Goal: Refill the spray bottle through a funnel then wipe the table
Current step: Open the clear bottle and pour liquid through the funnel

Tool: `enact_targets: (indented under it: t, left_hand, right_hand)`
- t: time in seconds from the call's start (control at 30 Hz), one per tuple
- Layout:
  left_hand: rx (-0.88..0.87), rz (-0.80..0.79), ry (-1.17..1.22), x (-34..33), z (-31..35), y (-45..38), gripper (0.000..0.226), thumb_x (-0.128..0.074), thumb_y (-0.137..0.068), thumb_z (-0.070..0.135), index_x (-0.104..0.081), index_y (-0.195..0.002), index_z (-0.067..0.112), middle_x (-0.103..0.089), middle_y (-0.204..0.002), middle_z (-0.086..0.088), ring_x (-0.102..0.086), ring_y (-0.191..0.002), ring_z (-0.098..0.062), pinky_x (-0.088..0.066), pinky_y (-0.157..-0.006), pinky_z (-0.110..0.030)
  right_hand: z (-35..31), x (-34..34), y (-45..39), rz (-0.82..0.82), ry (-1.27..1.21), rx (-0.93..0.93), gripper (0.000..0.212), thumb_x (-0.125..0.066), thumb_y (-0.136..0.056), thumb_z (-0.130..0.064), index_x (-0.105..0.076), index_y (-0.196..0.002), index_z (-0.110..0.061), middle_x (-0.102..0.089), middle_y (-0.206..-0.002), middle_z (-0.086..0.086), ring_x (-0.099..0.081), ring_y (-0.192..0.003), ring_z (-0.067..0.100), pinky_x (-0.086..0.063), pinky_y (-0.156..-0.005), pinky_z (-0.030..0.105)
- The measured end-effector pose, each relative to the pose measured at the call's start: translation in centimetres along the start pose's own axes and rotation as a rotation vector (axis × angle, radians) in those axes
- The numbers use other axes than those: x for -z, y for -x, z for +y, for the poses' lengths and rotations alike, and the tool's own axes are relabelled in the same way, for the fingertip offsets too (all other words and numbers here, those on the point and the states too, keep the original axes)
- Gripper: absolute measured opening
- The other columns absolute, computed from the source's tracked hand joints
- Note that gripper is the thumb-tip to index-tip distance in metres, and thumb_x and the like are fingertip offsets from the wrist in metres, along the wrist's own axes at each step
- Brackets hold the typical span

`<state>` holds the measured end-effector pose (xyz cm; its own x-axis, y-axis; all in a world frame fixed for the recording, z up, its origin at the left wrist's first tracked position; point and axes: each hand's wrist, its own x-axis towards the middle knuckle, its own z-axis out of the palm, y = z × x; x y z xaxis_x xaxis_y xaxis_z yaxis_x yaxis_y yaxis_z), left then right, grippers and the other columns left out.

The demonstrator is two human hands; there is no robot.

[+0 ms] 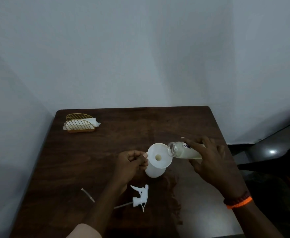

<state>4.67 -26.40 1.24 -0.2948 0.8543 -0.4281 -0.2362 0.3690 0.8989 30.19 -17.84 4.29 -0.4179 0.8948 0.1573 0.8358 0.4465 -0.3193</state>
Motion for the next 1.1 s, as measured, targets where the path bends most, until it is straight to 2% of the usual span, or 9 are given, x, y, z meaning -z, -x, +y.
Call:
enact_targets:
  t: [0.17, 0.23, 0.33, 0.43, 0.57, 0.77, 0.9, 1.03, 1.1]
  left_hand:
    - [0.006, 0.008, 0.0, 0.0, -0.1, -0.1, 0.013, -0.072, -0.09, 0.011, -0.076, -0.098, 0.001, -0.077, -0.086, -0.02, -0.073, -0.076, -0.022, -0.063, -0.072, -0.031]
    - [0.005, 0.006, 0.001, 0.0, -0.1, -0.1, 0.013, -0.072, -0.09, 0.011, -0.076, -0.097, 0.001, -0.077, -0.086, -0.02, -0.073, -0.076, -0.023, -0.063, -0.073, -0.033]
    - [0.005, 0.002, 0.007, 0.0, -0.2, 0.0, 0.014, -0.072, -0.09, 0.011, -0.076, -0.098, 0.0, -0.077, -0.086, -0.021, -0.073, -0.076, -0.024, -0.062, -0.071, -0.031]
    - [0.008, 0.001, 0.006, 0.1, -0.2, -0.1, 0.015, -0.072, -0.09, 0.012, -0.076, -0.098, 0.0, -0.077, -0.087, -0.021, -0.073, -0.077, -0.024, -0.062, -0.07, -0.031]
    - [0.004, -0.004, 0.01, 0.1, -0.2, 0.0, 0.015, -0.072, -0.09, 0.011, -0.076, -0.098, -0.001, -0.076, -0.088, -0.023, -0.073, -0.076, -0.024, -0.062, -0.071, -0.031]
    - [0.01, -0.007, 0.001, 0.2, -0.2, 0.0, 0.015, -0.073, -0.09, 0.012, -0.076, -0.099, 0.001, -0.077, -0.088, -0.021, -0.073, -0.078, -0.024, -0.062, -0.073, -0.033]
    - [0.022, -0.004, -0.006, 0.2, -0.3, -0.1, 0.015, -0.073, -0.09, 0.013, -0.076, -0.099, 0.003, -0.078, -0.087, -0.017, -0.074, -0.079, -0.023, -0.062, -0.074, -0.033]
    - [0.021, 0.0, -0.001, 0.2, -0.3, 0.0, 0.014, -0.073, -0.09, 0.012, -0.077, -0.098, 0.002, -0.077, -0.088, -0.019, -0.073, -0.077, -0.022, -0.062, -0.073, -0.032]
    - [0.017, -0.001, 0.003, 0.3, -0.3, 0.1, 0.014, -0.073, -0.09, 0.012, -0.076, -0.098, 0.001, -0.077, -0.087, -0.02, -0.073, -0.077, -0.023, -0.062, -0.072, -0.032]
  right_hand:
    - [-0.3, 0.6, -0.4, -0.03, 0.019, 0.027, 0.072, -0.085, -0.074, -0.014, -0.059, -0.138, -0.035, -0.054, -0.127, 0.006, -0.048, -0.121, 0.027, -0.008, -0.089, 0.025]
    - [-0.3, 0.5, -0.4, -0.029, 0.012, 0.044, 0.074, -0.086, -0.072, -0.012, -0.06, -0.138, -0.034, -0.055, -0.125, 0.006, -0.05, -0.118, 0.027, -0.018, -0.092, 0.032]
    - [-0.1, 0.1, -0.5, -0.043, -0.004, 0.059, 0.08, -0.088, -0.069, -0.009, -0.058, -0.138, -0.036, -0.054, -0.121, 0.006, -0.05, -0.114, 0.027, -0.041, -0.088, 0.041]
    - [0.1, -0.3, -0.6, -0.056, 0.009, 0.059, 0.083, -0.088, -0.067, -0.01, -0.056, -0.138, -0.038, -0.053, -0.12, 0.007, -0.049, -0.113, 0.028, -0.049, -0.088, 0.054]
    - [0.2, -0.4, -0.7, -0.054, 0.014, 0.059, 0.081, -0.086, -0.069, -0.012, -0.056, -0.139, -0.038, -0.052, -0.121, 0.006, -0.048, -0.115, 0.027, -0.046, -0.09, 0.051]
    - [0.1, -0.7, -0.7, -0.06, 0.03, 0.052, 0.084, -0.086, -0.068, -0.014, -0.052, -0.139, -0.043, -0.051, -0.123, 0.005, -0.048, -0.115, 0.028, -0.048, -0.087, 0.057]
    - [-0.2, -0.5, -0.7, -0.039, 0.086, 0.061, 0.082, -0.087, -0.069, -0.016, -0.055, -0.139, -0.042, -0.054, -0.121, 0.006, -0.05, -0.115, 0.029, -0.037, -0.091, 0.051]
    - [-0.2, -0.3, -0.6, -0.036, 0.087, 0.056, 0.081, -0.088, -0.067, -0.014, -0.058, -0.136, -0.041, -0.055, -0.119, 0.005, -0.051, -0.113, 0.029, -0.023, -0.087, 0.039]
    - [-0.1, -0.2, -0.6, -0.048, 0.078, 0.054, 0.081, -0.087, -0.068, -0.014, -0.056, -0.137, -0.043, -0.053, -0.121, 0.005, -0.051, -0.114, 0.028, -0.029, -0.089, 0.043]
